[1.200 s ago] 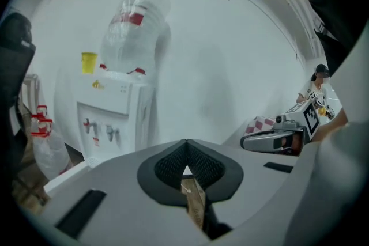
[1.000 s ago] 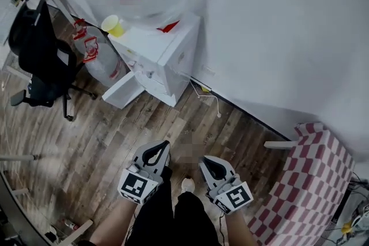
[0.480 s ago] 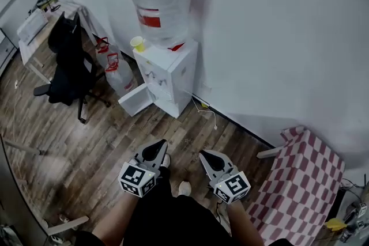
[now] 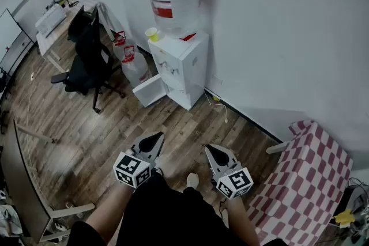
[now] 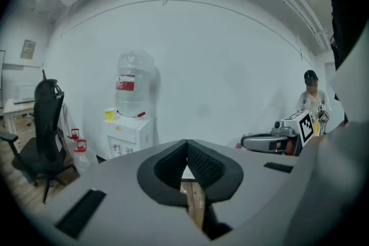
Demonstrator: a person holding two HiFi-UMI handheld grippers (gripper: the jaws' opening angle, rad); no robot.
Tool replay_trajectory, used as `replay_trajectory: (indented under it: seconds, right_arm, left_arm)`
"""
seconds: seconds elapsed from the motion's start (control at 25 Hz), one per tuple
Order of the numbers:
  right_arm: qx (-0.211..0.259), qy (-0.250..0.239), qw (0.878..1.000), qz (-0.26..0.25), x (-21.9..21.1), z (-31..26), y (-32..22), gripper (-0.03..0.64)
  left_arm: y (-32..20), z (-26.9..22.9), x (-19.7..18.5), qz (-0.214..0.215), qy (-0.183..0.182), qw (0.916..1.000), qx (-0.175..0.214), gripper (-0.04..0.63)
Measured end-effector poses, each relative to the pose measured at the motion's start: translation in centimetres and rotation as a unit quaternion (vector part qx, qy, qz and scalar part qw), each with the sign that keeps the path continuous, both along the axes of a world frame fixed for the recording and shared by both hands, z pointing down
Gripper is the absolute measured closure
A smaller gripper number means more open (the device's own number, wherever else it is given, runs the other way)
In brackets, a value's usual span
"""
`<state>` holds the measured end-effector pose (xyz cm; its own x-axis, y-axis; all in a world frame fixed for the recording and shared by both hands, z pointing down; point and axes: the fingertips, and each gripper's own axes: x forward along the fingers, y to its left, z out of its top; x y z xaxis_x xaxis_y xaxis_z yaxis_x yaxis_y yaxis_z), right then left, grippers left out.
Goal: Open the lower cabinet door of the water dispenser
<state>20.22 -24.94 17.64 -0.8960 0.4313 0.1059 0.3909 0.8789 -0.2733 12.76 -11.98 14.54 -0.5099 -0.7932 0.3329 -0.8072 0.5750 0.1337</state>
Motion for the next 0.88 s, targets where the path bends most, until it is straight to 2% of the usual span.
replay_trajectory:
  seconds: [0.2, 0.48, 0.68, 0.88]
  right_arm:
    - [-0.008, 0.003, 1.0, 0.027, 1.1, 0.6, -1.0, 0.594]
    - [0.01, -0.008, 0.999, 0.047, 2.3, -0.7, 1.8, 0.594]
    - [0.029, -0.011, 0.998, 0.061, 3.5, -1.2, 6.8, 0.594]
    - [0.033, -0.006, 0.996, 0.078, 5.0, -0.6, 13.6, 0.594]
  left_arm:
    - [-1.1, -2.5, -0.4, 0.012, -0.029, 0.9995, 0.003, 0.581]
    - [1.6, -2.8, 1.2, 0.035, -0.025, 0.9988, 0.025, 0.581]
    - [6.4, -3.4, 2.0, 0.045, -0.028, 0.9974, 0.048, 0.581]
    - [14.7, -2.7, 2.7, 0.026, -0.02, 0.9969, 0.071, 0.581]
